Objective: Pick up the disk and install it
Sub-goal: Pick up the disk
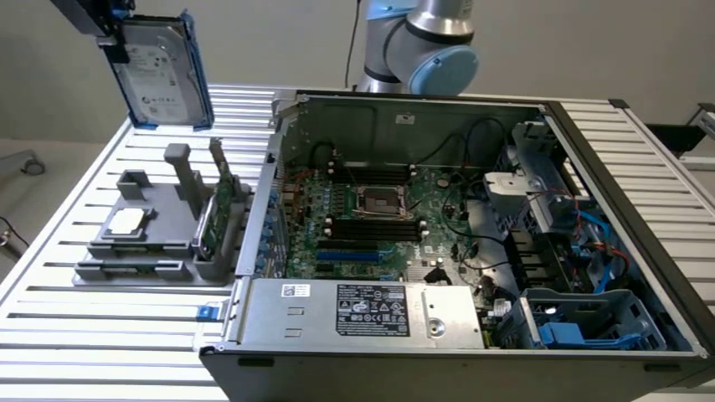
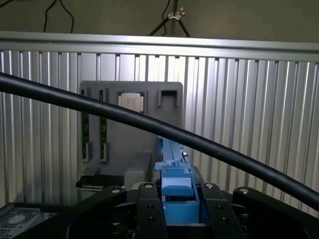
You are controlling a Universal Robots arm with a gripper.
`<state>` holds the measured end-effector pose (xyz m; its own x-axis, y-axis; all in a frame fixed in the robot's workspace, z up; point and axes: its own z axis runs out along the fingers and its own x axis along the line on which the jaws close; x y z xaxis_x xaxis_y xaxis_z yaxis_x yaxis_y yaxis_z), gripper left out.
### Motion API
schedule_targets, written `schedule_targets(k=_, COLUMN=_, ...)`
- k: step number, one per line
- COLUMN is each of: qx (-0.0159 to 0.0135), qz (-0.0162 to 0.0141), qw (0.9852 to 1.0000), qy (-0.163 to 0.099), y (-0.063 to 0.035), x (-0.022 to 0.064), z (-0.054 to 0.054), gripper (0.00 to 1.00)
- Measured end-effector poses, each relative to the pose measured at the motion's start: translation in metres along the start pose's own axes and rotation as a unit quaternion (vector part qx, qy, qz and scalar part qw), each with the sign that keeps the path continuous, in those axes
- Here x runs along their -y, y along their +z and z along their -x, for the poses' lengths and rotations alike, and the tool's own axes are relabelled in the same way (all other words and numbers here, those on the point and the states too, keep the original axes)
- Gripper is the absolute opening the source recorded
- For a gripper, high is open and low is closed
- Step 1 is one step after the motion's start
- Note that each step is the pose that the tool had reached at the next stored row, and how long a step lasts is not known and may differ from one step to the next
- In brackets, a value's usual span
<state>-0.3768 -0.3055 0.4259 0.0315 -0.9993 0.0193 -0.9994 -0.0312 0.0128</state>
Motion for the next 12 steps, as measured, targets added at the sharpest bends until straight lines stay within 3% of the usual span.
schedule_targets(k=12, qx=0.0003, qz=0.0046, qw=1.0, qy=0.0, y=-0.0553, x=0.0539, z=-0.007, gripper=0.33)
